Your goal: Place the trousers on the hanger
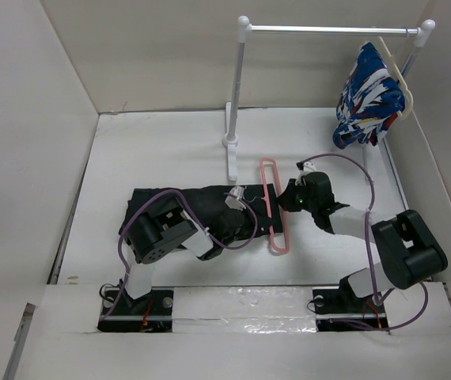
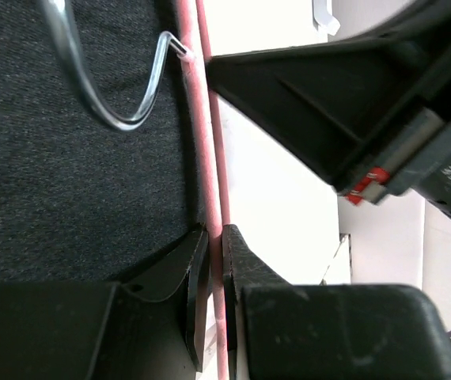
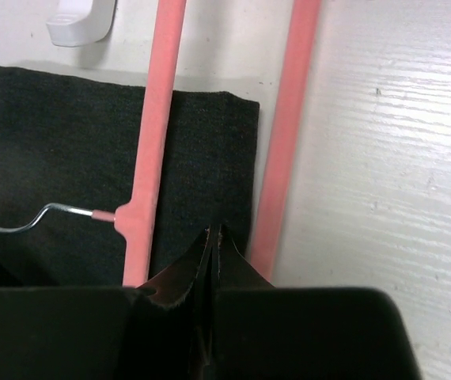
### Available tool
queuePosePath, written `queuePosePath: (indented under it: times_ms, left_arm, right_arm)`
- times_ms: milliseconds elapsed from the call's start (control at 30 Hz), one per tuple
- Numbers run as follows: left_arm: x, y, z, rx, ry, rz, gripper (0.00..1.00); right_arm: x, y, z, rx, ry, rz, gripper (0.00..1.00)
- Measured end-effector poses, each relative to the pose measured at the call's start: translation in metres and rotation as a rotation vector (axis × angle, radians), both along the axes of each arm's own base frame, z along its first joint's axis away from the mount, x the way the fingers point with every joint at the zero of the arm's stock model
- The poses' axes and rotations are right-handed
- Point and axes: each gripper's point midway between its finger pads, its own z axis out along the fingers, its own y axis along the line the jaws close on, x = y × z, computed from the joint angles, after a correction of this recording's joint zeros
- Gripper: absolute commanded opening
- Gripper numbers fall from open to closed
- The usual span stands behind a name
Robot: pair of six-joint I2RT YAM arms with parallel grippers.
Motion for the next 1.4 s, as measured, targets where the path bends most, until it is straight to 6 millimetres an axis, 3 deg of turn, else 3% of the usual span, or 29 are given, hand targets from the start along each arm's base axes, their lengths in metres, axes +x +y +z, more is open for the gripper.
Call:
queuePosePath:
  times_ms: [133,400,500,533,633,800,1067,1300,1400]
  left_arm:
    - [0.001,0.003,-0.002,0.009,-0.003,0.005,0.00]
    - [0.000,0.012,-0.008,0.038,-0.015,0.013,0.00]
    - [-0.002,0.015,-0.008,0.032,-0.020,0.012,0.00]
    - [-0.002,0.015,-0.008,0.030,-0.021,0.013,0.00]
    - [-0.001,0.015,-0.007,0.027,-0.025,0.007,0.00]
    - [0.001,0.008,-0.004,0.018,-0.032,-0.007,0.00]
    - [0.005,0.000,-0.003,0.018,-0.032,-0.012,0.00]
    - [0.005,0.000,-0.006,0.023,-0.025,-0.010,0.00]
    - [0.005,0.000,-0.007,0.021,-0.018,-0.007,0.00]
  right_arm:
    - [-0.001,-0.007,0.020,0.023,-0.043,-0.018,0.00]
    - [0.002,-0.024,0.091,0.082,-0.211,-0.070,0.00]
    - [0.003,-0.023,0.096,0.083,-0.217,-0.068,0.14]
    - [0.003,-0.019,0.091,0.075,-0.200,-0.059,0.25]
    - [0.005,-0.010,0.063,0.032,-0.129,-0.036,0.36]
    - [0.001,-0.004,0.011,-0.063,0.012,-0.019,0.38]
    - [0.024,0.003,0.016,-0.116,-0.023,-0.042,0.43]
    - [0.023,0.001,-0.020,-0.166,0.047,-0.054,0.43]
    - [0.026,0.002,-0.020,-0.167,0.036,-0.065,0.33]
